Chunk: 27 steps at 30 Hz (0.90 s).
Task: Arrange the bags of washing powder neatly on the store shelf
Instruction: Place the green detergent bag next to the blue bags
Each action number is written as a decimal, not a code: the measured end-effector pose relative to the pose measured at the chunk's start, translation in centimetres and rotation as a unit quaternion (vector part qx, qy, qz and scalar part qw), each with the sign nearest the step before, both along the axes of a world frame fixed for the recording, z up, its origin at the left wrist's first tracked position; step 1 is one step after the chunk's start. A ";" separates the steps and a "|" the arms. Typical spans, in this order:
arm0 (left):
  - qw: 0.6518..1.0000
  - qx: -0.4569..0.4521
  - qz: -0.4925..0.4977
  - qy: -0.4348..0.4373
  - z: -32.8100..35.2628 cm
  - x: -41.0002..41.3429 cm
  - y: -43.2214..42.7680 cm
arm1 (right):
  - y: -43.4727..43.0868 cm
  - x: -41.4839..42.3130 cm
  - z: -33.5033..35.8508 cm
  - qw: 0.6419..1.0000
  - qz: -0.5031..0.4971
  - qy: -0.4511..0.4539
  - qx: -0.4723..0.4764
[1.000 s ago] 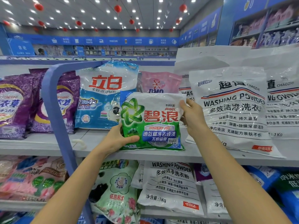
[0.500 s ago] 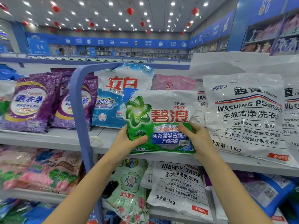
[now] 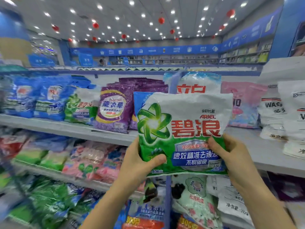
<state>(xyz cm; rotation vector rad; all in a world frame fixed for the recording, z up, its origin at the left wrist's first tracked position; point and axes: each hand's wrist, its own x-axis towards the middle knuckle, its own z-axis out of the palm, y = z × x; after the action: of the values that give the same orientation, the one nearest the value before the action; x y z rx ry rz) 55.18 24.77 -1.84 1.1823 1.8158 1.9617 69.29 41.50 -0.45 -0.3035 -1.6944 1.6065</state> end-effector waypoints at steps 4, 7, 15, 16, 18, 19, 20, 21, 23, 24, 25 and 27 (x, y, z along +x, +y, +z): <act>1.000 -0.001 0.028 -0.002 -0.4 -4.5 -7.5 | -6.1 -5.6 -0.9 1.000 0.026 0.003 0.012; 0.999 -0.010 0.048 -0.007 -0.6 -7.5 -11.9 | -9.7 -9.7 -1.2 0.999 0.034 0.001 0.018; 0.995 -0.019 0.096 -0.028 -1.3 -14.7 -17.3 | -14.7 -18.4 -1.4 0.998 0.057 -0.020 -0.016; 0.994 -0.023 0.099 -0.028 -1.5 -15.6 -17.4 | -15.0 -19.1 -1.5 0.997 0.067 -0.020 -0.015; 0.994 -0.030 0.103 -0.031 -1.7 -17.5 -17.5 | -15.0 -20.7 -1.8 0.996 0.081 -0.027 -0.014; 0.994 -0.030 0.103 -0.032 -1.7 -18.4 -17.4 | -15.0 -21.4 -1.6 0.996 0.078 -0.028 -0.018; 0.994 -0.030 0.102 -0.031 -1.6 -19.3 -17.3 | -14.7 -22.3 -1.6 0.996 0.080 -0.028 -0.023; 0.994 -0.031 0.101 -0.028 -1.6 -20.3 -17.1 | -14.4 -23.2 -1.4 0.996 0.083 -0.029 -0.027; 0.994 -0.036 0.100 -0.030 -1.1 -22.3 -16.7 | -13.9 -25.2 -0.8 0.996 0.085 -0.029 -0.022; 0.994 -0.037 0.101 -0.036 -0.8 -23.4 -16.5 | -13.7 -26.4 -0.4 0.996 0.088 -0.027 -0.017; 0.993 -0.037 0.104 -0.041 -0.4 -24.6 -16.3 | -13.4 -27.7 -0.1 0.996 0.088 -0.023 -0.014; 0.992 -0.031 0.110 -0.050 0.3 -27.0 -16.2 | -13.3 -30.1 0.8 0.996 0.093 -0.011 -0.008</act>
<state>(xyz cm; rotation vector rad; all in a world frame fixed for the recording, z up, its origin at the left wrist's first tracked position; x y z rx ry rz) 28.15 8.62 -1.50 0.8810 2.0140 2.0203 39.20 28.20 0.32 -0.1767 -1.7702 1.7579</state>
